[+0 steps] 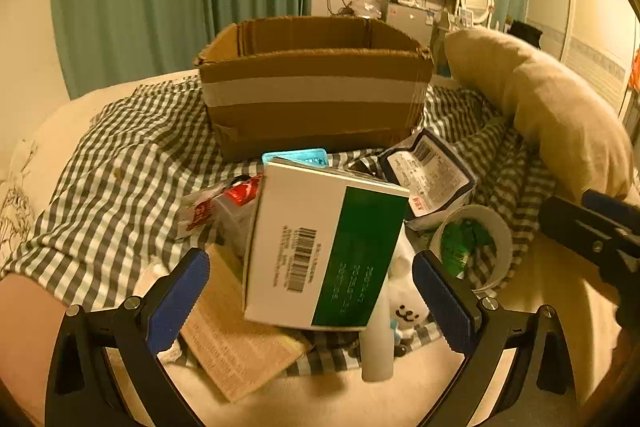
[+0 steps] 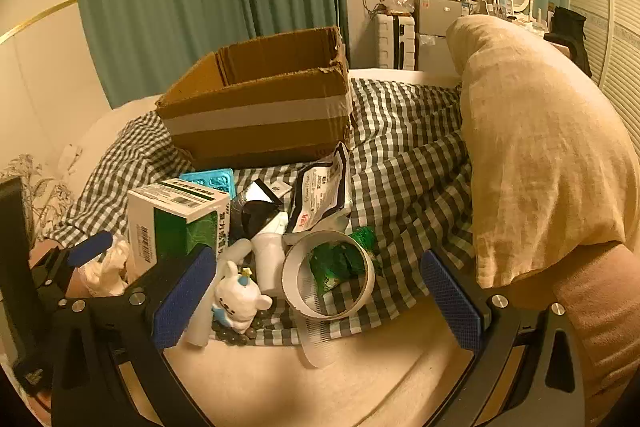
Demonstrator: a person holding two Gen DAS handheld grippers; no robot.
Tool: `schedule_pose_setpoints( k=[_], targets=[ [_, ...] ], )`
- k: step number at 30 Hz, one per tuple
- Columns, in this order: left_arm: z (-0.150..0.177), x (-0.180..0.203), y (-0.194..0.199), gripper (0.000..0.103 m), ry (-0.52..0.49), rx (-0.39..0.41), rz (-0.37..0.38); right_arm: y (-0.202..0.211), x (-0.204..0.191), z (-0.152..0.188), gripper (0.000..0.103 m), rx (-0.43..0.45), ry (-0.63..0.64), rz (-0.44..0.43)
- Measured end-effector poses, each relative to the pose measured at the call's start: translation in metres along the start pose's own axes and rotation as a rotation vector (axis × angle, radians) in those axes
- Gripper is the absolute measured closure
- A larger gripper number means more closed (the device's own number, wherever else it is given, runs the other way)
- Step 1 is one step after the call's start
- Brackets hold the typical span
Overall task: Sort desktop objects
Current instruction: 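Grasp the white-and-green medicine box with the left gripper while the right grasps the silver tube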
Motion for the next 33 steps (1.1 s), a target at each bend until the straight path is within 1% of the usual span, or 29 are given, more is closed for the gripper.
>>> schedule_pose_setpoints(
  k=[3,4,7,11,12,13,15,17,18,20,22,23,24,25,26,27,28,29,30,31,32,33],
  targets=[
    [0.000,-0.001,-0.016,0.000,-0.005,-0.019,-0.016,-0.007,0.002,0.000,0.000,-0.013,-0.004,0.022],
    [0.001,-0.001,-0.022,0.000,0.000,-0.028,-0.015,-0.010,0.007,0.000,0.000,-0.019,-0.034,0.072],
    [0.001,-0.001,-0.039,0.000,0.024,-0.060,0.037,-0.019,0.010,-0.004,0.000,-0.040,-0.038,0.093],
    [0.003,0.000,-0.055,0.000,0.043,-0.083,0.080,-0.037,0.015,-0.013,0.000,-0.068,-0.057,0.093],
    [0.007,0.018,-0.054,0.000,-0.094,-0.103,0.272,-0.041,0.016,-0.015,0.000,-0.077,-0.066,0.096],
    [0.008,0.019,-0.057,0.000,-0.096,-0.112,0.287,-0.047,0.019,-0.018,0.000,-0.088,-0.067,0.098],
    [0.009,0.020,-0.062,0.000,-0.092,-0.126,0.311,-0.057,0.023,-0.022,0.002,-0.107,-0.068,0.122],
    [0.010,0.021,-0.065,0.000,-0.094,-0.129,0.324,-0.071,0.028,-0.028,0.002,-0.122,-0.092,0.103],
    [0.009,0.021,-0.065,0.001,-0.102,-0.125,0.324,-0.077,0.033,-0.030,0.002,-0.130,-0.120,0.114],
    [0.008,0.022,-0.065,0.003,-0.123,-0.117,0.306,-0.093,0.040,-0.032,0.002,-0.157,-0.128,0.128],
    [0.008,0.023,-0.063,0.008,-0.153,-0.110,0.307,-0.108,0.043,-0.030,0.013,-0.185,-0.129,0.126],
    [0.009,0.024,-0.061,0.014,-0.162,-0.104,0.316,-0.116,0.045,-0.028,0.024,-0.204,-0.139,0.114],
    [0.008,0.027,-0.061,0.015,-0.173,-0.100,0.325,-0.122,0.049,-0.025,0.034,-0.223,-0.167,0.116],
    [0.008,0.027,-0.059,0.017,-0.187,-0.091,0.328,-0.129,0.052,-0.021,0.039,-0.245,-0.191,0.108],
    [0.006,0.027,-0.056,0.018,-0.200,-0.075,0.322,-0.134,0.056,-0.017,0.048,-0.256,-0.227,0.122],
    [0.005,0.028,-0.054,0.018,-0.214,-0.064,0.324,-0.137,0.057,-0.013,0.057,-0.270,-0.238,0.116],
    [0.004,0.030,-0.051,0.018,-0.227,-0.051,0.327,-0.139,0.057,-0.010,0.062,-0.283,-0.243,0.110],
    [0.002,0.030,-0.047,0.018,-0.230,-0.037,0.334,-0.140,0.056,-0.008,0.072,-0.288,-0.241,0.111],
    [0.000,0.030,-0.043,0.018,-0.228,-0.023,0.339,-0.140,0.055,-0.006,0.077,-0.292,-0.235,0.112],
    [-0.002,0.031,-0.041,0.018,-0.232,-0.014,0.349,-0.139,0.052,-0.006,0.078,-0.287,-0.229,0.105],
    [-0.003,0.034,-0.038,0.018,-0.247,-0.008,0.377,-0.137,0.050,-0.007,0.080,-0.281,-0.225,0.094],
    [-0.005,0.033,-0.035,0.018,-0.245,-0.002,0.382,-0.136,0.049,-0.009,0.083,-0.279,-0.217,0.093]
  ],
)
Point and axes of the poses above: each gripper's, at about its wrist camera, not at the fingertips, and y roughly against the way its jaws point, x to its right, z to its underside, the point moved 10 cm from there along -y, roughly the way its jaws point
